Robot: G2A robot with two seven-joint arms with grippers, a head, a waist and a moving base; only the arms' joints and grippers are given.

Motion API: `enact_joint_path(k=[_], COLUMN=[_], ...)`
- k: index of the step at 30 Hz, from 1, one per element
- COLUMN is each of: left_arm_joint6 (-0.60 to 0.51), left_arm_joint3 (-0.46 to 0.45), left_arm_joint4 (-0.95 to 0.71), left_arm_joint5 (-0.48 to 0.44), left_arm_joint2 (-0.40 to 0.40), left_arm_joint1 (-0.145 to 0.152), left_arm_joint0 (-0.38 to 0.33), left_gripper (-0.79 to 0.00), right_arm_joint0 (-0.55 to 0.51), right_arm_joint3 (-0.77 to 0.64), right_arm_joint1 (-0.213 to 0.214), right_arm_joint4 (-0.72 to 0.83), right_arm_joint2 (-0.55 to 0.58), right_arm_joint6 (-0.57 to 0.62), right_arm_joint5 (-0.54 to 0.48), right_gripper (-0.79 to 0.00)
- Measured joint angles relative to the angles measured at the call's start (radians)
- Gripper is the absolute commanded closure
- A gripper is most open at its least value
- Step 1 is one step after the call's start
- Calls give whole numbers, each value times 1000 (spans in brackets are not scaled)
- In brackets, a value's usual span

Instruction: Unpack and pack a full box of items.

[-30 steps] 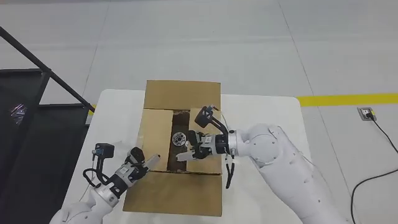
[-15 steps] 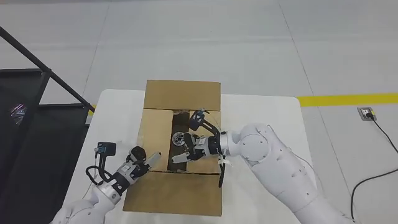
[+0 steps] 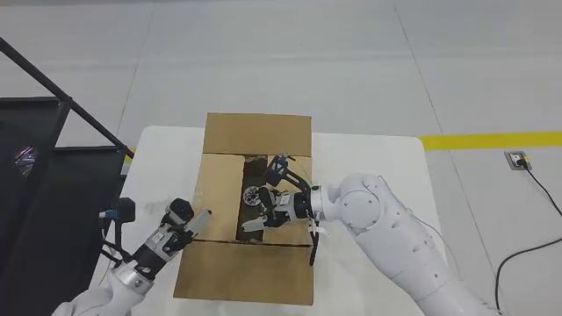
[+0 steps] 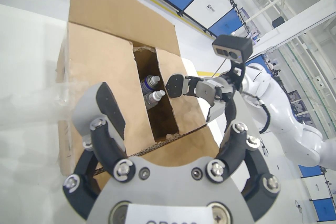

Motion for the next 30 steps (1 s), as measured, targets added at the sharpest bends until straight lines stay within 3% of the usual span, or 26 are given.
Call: enact_joint_path(k=[12,30], left_arm_joint6=[56,46], left_arm_joint3=[-23,-37], left_arm_joint4=[-206,-231], left_arm_joint5=[-82,-107], left_arm_joint2=[-216,-251], left_arm_joint1=[2,2], left_arm_joint0=[109,117], left_gripper=[-785,-785], right_arm_joint0=[0,0], right_arm_joint3=[0,0], right_arm_joint1=[0,0], right_arm_joint4=[0,0], right_arm_joint2=[0,0], right_arm_joint6=[0,0], right_arm_joint5=[0,0], right_gripper=[-785,-785])
